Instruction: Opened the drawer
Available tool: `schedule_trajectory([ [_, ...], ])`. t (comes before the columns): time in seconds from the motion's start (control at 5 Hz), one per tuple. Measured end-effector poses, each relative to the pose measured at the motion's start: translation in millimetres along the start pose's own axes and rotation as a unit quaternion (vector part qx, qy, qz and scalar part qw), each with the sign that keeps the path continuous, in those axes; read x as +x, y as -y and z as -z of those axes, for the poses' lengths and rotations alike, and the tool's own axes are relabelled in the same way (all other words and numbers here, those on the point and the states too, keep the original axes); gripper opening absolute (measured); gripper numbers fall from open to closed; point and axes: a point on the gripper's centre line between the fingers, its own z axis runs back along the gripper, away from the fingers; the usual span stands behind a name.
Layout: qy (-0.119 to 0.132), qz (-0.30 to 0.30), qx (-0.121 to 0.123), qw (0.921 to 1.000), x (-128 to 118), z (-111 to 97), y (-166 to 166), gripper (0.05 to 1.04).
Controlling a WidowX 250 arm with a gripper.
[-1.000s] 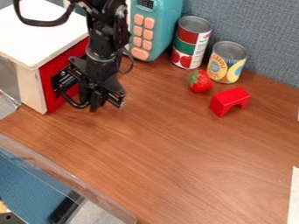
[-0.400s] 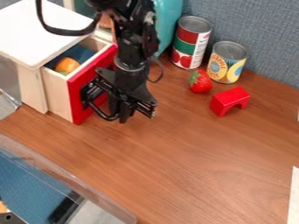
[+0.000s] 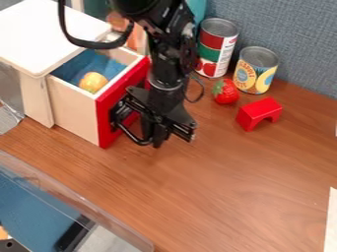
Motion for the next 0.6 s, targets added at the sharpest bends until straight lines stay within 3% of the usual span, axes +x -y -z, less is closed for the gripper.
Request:
schedule_trajectory([
  [0.6,0.001,0.006,-0.007,1.0000,-0.4,-0.7,16.9,0.155],
])
